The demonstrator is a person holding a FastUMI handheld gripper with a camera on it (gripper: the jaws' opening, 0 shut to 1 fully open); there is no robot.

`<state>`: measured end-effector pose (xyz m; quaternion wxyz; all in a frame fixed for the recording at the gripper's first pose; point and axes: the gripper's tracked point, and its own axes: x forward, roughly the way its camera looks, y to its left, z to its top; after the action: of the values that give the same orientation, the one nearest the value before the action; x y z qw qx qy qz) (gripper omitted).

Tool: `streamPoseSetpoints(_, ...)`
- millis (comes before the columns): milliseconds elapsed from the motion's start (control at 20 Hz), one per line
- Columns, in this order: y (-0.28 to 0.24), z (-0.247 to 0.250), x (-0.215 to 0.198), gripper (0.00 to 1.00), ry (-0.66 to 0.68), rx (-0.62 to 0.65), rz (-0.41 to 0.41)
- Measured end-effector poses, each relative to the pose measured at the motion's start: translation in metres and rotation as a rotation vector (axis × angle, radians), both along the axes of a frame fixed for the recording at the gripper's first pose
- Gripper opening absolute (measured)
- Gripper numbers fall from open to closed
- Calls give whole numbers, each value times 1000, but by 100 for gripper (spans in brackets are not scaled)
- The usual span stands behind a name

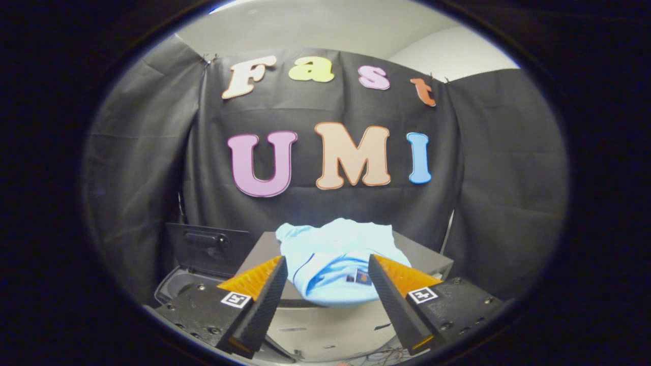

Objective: Put the clothes into the washing machine and then close the washing machine lid.

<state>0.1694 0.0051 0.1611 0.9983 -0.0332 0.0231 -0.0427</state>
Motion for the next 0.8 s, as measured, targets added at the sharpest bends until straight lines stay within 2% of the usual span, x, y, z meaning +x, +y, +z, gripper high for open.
streamPoseSetpoints(200, -13, -10, 59, 97, 151, 7, -29)
streamPoseSetpoints(450, -20, -27, 110, 97, 311, 29, -57)
streamPoseSetpoints(550, -19, -41, 122, 97, 387, 58, -60)
streamPoseSetpoints(650, -27, -52, 132, 98, 424, 83, -102)
streamPoseSetpoints(750, -40, -57, 144, 98, 453, 45, -147)
streamPoseSetpoints(800, -41, -69, 145, 97, 507, 35, -139)
